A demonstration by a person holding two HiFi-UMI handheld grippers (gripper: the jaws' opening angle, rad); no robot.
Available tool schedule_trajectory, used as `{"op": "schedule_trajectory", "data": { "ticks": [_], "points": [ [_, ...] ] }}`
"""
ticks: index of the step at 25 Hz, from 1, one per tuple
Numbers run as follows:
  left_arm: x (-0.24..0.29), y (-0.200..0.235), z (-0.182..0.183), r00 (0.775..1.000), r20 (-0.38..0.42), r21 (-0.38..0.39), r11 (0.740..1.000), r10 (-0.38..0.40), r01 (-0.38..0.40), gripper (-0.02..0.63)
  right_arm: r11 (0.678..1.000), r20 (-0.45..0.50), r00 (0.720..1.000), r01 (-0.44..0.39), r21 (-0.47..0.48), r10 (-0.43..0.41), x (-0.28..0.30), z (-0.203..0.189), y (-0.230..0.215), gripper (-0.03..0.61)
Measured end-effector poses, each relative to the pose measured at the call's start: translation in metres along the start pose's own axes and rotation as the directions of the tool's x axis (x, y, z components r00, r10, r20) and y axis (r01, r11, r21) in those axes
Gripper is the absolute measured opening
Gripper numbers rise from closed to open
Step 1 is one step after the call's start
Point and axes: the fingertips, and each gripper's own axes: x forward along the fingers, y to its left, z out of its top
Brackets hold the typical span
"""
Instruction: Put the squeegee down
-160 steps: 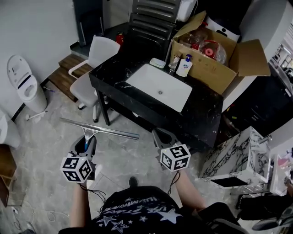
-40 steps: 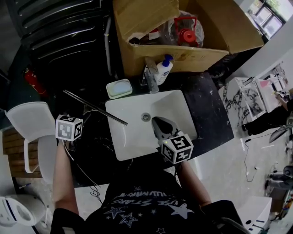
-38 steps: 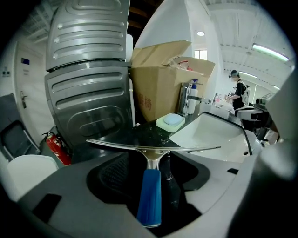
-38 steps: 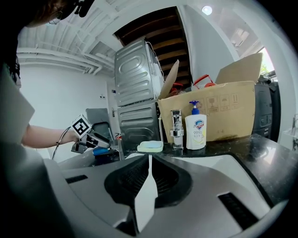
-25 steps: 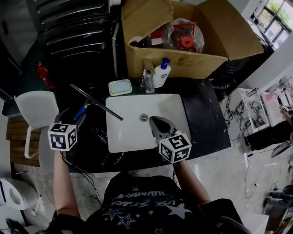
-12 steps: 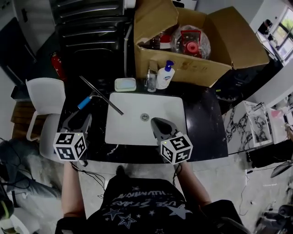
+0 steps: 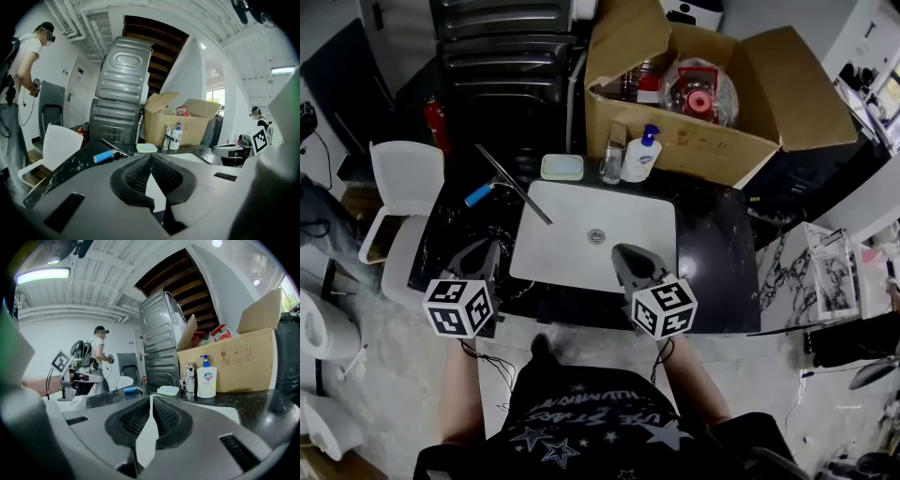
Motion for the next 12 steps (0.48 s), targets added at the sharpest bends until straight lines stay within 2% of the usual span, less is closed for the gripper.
{"op": "schedule_trajectory", "data": {
  "ticks": [12],
  "points": [
    [-0.049, -0.072, -0.067, 0.998, -0.056, -0.028, 1.0, -0.007, 0.006, 0.02, 0.998, -0.014, 0.998, -0.068, 0.003, 0.069, -0.057, -0.038, 0.015, 0.052]
  ]
}}
